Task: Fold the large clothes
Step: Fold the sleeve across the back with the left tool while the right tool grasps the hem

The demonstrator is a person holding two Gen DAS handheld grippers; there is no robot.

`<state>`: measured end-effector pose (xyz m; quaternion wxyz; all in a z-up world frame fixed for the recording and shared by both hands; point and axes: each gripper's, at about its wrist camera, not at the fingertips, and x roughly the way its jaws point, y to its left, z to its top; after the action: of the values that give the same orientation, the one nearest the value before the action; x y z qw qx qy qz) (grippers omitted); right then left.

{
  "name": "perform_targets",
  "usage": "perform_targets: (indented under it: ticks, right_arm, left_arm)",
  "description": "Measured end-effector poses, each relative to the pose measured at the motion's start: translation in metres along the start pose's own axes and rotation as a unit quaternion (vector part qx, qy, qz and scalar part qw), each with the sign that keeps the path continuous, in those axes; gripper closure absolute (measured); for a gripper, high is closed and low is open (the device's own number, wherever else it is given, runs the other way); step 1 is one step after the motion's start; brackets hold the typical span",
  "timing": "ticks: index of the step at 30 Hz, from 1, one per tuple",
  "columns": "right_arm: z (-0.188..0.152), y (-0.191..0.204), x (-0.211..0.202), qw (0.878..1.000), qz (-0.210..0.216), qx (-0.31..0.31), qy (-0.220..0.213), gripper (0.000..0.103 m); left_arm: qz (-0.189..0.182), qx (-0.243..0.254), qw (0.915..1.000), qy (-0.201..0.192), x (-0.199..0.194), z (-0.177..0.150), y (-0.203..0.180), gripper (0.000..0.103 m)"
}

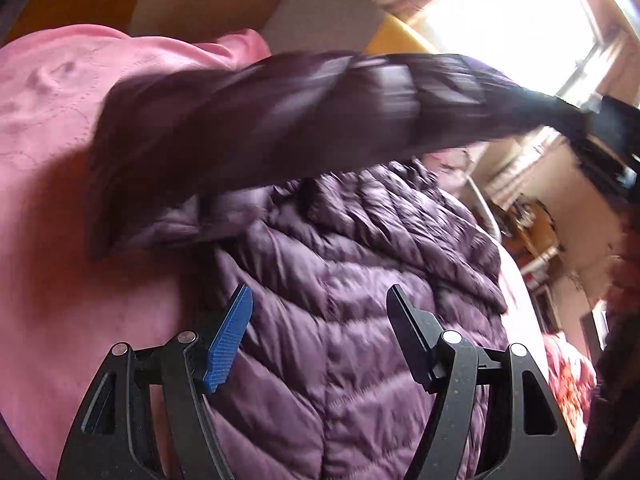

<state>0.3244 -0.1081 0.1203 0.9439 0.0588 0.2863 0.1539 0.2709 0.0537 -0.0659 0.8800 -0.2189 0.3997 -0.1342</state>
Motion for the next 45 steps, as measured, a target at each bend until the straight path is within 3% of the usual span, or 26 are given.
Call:
perform_targets:
  ticks: [4,9,12,16,23,27,31,32,33,34,37,39,45]
  right_arm:
    - [0.012,-0.040,-0.012,0.998,-0.043,0.034,-0.024,0.099]
    - [-0.004,-0.101,-0.023,0.992,-0.086,0.088,-0.022,0.099]
    - [-0.018,-0.136,-0.023,0.987,-0.114,0.113,-0.006,0.099]
    - [-0.052,-0.175,-0.027,0.979,-0.149,0.140,0.020,0.099]
    - [-0.116,-0.228,-0.013,0.957,-0.196,0.194,0.088,0.100]
    - [-0.135,-0.243,-0.005,0.954,-0.187,0.209,0.107,0.100]
    - [-0.136,-0.237,-0.009,0.961,-0.186,0.171,0.115,0.098]
    - [-0.135,-0.235,-0.012,0.962,-0.185,0.161,0.117,0.094]
    - [-0.134,-0.234,-0.016,0.963,-0.187,0.155,0.116,0.079]
    - [-0.132,-0.233,-0.021,0.964,-0.188,0.151,0.112,0.071]
    - [-0.120,-0.226,-0.036,0.968,-0.187,0.141,0.086,0.067]
    - [-0.108,-0.218,-0.039,0.973,-0.171,0.140,0.068,0.052]
    - [-0.078,-0.180,0.007,0.983,-0.151,0.091,0.056,0.039]
  left_arm:
    - [0.037,-0.005,0.9993,-0.003,0.009,0.012,0.000,0.034]
    - [0.058,-0.004,0.9983,0.006,0.030,0.025,-0.001,0.034]
    - [0.111,0.007,0.9936,0.021,0.047,0.028,-0.002,0.035]
    - [0.149,-0.015,0.9881,0.035,0.055,0.031,0.011,0.034]
    - [0.166,-0.038,0.9847,0.038,0.058,0.036,0.025,0.035]
    - [0.174,-0.015,0.9838,0.043,0.057,0.033,0.022,0.035]
    - [0.165,-0.013,0.9858,0.030,0.028,0.032,0.023,0.035]
    - [0.163,-0.009,0.9865,0.016,0.017,0.035,0.024,0.035]
    - [0.159,-0.006,0.9872,0.007,0.010,0.037,0.024,0.035]
    - [0.152,-0.001,0.9884,-0.007,0.000,0.041,0.023,0.035]
    - [0.127,0.017,0.9911,-0.036,-0.013,0.053,0.010,0.032]
    - [0.101,0.036,0.9933,-0.043,-0.011,0.061,-0.008,0.030]
    - [0.043,0.100,0.9932,-0.042,0.026,0.081,-0.063,0.030]
